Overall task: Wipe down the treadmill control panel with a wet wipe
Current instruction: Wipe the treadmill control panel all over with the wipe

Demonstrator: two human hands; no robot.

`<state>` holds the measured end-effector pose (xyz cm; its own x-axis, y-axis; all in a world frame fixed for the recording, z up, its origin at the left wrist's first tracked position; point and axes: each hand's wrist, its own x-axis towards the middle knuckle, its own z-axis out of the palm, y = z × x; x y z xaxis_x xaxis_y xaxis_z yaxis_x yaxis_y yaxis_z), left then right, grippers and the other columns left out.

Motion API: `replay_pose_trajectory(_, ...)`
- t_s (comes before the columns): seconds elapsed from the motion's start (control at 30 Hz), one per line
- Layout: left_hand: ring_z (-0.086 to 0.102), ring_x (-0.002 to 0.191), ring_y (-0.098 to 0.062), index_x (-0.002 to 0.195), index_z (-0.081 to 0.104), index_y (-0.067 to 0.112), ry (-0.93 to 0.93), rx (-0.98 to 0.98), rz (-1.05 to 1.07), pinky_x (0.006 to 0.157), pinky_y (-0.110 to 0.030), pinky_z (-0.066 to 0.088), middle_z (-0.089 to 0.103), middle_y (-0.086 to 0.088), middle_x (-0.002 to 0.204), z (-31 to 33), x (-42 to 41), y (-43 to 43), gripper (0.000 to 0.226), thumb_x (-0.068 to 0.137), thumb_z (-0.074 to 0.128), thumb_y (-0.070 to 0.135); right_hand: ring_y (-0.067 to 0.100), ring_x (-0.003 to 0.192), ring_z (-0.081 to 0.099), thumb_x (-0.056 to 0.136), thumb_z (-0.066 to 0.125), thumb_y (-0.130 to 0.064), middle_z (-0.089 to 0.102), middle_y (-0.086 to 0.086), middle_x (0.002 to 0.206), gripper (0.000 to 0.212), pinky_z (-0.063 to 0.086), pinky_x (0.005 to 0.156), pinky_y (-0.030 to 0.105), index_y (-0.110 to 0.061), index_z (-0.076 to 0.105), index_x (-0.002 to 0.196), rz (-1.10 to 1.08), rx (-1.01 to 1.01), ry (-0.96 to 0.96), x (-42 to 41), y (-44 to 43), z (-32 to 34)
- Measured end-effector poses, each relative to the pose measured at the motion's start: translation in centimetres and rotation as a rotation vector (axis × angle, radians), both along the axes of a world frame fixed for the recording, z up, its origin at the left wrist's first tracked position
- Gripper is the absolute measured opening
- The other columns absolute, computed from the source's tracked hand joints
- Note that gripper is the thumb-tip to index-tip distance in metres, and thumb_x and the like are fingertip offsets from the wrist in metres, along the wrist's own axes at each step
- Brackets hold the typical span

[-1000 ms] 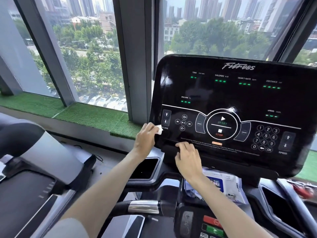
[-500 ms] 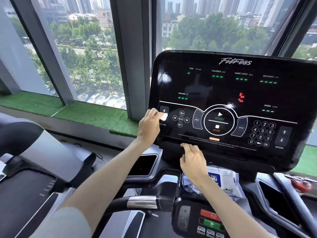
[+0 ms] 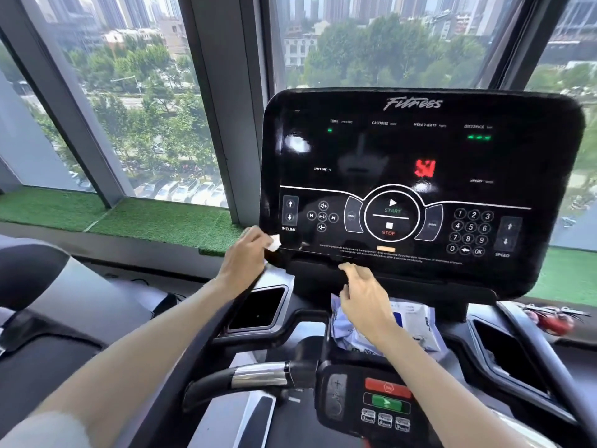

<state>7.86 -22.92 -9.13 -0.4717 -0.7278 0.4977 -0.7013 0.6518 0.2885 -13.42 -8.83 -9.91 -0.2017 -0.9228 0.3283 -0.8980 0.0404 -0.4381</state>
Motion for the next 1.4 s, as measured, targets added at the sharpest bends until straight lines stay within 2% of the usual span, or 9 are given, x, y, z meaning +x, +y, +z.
replay_pose_trajectory(0.17, 0.05, 0.085, -0.014, 0.091, 0.067, 0.006, -0.006, -0.061, -0.25, 0.059, -0.033, 0.05, 0.056, -0.005, 0.089, 1.9, -9.8, 2.1, 0.023, 0.078, 0.056, -0.009, 0.034, 0.075, 0.065, 0.048, 0.072, 0.014, 0.067, 0.013, 0.076, 0.04, 0.054, 0.07, 0.039, 0.003, 0.067, 0.086, -0.129, -0.07, 0.12, -1.3, 0.4, -1.1)
replay_pose_trajectory(0.3, 0.056, 0.075, -0.02, 0.081, 0.07, 0.009, -0.14, -0.123, -0.429, 0.049, -0.025, 0.048, 0.055, -0.004, 0.079, 1.2, -14.8, 3.8, 0.021, 0.071, 0.057, -0.004, 0.033, 0.094, 0.066, 0.053, 0.075, 0.008, 0.069, 0.019, 0.094, 0.043, 0.05, 0.086, 0.047, 0.004, 0.067, 0.095, -0.088, -0.018, 0.163, -2.5, 1.0, -1.6)
replay_pose_trajectory(0.43, 0.054, 0.067, -0.018, 0.07, 0.066, 0.01, -0.333, -0.221, -0.498, 0.042, -0.021, 0.041, 0.054, -0.003, 0.074, 0.9, -14.9, 3.7, 0.012, 0.067, 0.062, 0.0, 0.029, 0.125, 0.047, 0.075, 0.058, 0.004, 0.055, 0.019, 0.128, 0.046, 0.03, 0.11, 0.042, 0.001, 0.056, 0.121, -0.033, 0.049, 0.142, -3.4, 1.4, -2.0)
replay_pose_trajectory(0.6, 0.052, 0.071, -0.02, 0.076, 0.062, 0.006, -0.438, -0.203, -0.464, 0.042, -0.024, 0.039, 0.051, -0.006, 0.079, 0.3, -13.2, 3.3, 0.029, 0.056, 0.07, -0.012, 0.025, 0.136, 0.031, 0.083, 0.051, 0.0, 0.041, 0.016, 0.142, 0.05, 0.014, 0.114, 0.034, -0.002, 0.046, 0.132, -0.023, 0.038, 0.106, -3.0, 1.9, -1.6)
replay_pose_trajectory(0.9, 0.046, 0.086, -0.026, 0.085, 0.06, -0.001, -0.426, -0.108, -0.336, 0.062, -0.041, 0.049, 0.049, -0.013, 0.09, 1.1, -9.1, 2.6, 0.02, 0.075, 0.051, -0.015, 0.033, 0.13, 0.041, 0.076, 0.059, 0.003, 0.05, 0.024, 0.132, 0.046, 0.022, 0.112, 0.045, 0.004, 0.054, 0.122, -0.032, 0.034, 0.122, -1.0, 1.0, -1.8)
replay_pose_trajectory(1.0, 0.044, 0.104, -0.033, 0.101, 0.061, -0.004, -0.385, -0.005, -0.281, 0.087, -0.045, 0.042, 0.053, -0.021, 0.112, 1.4, -7.4, 2.0, 0.018, 0.09, 0.046, -0.001, 0.03, 0.132, 0.038, 0.078, 0.056, 0.0, 0.048, 0.021, 0.135, 0.047, 0.02, 0.113, 0.043, 0.001, 0.051, 0.125, 0.034, 0.022, 0.116, 0.3, 0.3, -1.3)
replay_pose_trajectory(1.2, 0.041, 0.115, -0.034, 0.112, 0.057, -0.004, -0.47, 0.038, -0.153, 0.097, -0.047, 0.036, 0.049, -0.021, 0.124, 1.5, -3.6, 0.6, 0.026, 0.093, 0.041, 0.005, 0.023, 0.14, 0.024, 0.083, 0.048, -0.005, 0.035, 0.014, 0.147, 0.052, 0.011, 0.116, 0.038, -0.007, 0.041, 0.135, 0.132, 0.047, 0.134, 3.0, -1.0, -0.8)
replay_pose_trajectory(1.3, 0.047, 0.09, -0.028, 0.089, 0.059, -0.004, -0.511, -0.048, -0.128, 0.077, -0.041, 0.048, 0.051, -0.02, 0.102, 2.1, -2.3, 0.7, 0.01, 0.086, 0.05, -0.007, 0.02, 0.141, 0.018, 0.086, 0.045, -0.007, 0.028, 0.011, 0.151, 0.053, 0.008, 0.117, 0.036, -0.009, 0.036, 0.137, 0.142, 0.059, 0.145, 4.0, -1.7, -0.4)
replay_pose_trajectory(1.4, 0.053, 0.085, -0.025, 0.075, 0.062, 0.0, -0.703, -0.208, -0.182, 0.062, -0.033, 0.052, 0.054, -0.012, 0.09, 2.6, -1.4, 0.6, 0.014, 0.07, 0.061, -0.014, 0.018, 0.142, 0.015, 0.088, 0.044, -0.011, 0.026, 0.009, 0.152, 0.052, 0.005, 0.117, 0.036, -0.01, 0.033, 0.139, 0.168, 0.09, 0.181, 4.9, -2.2, -0.1)
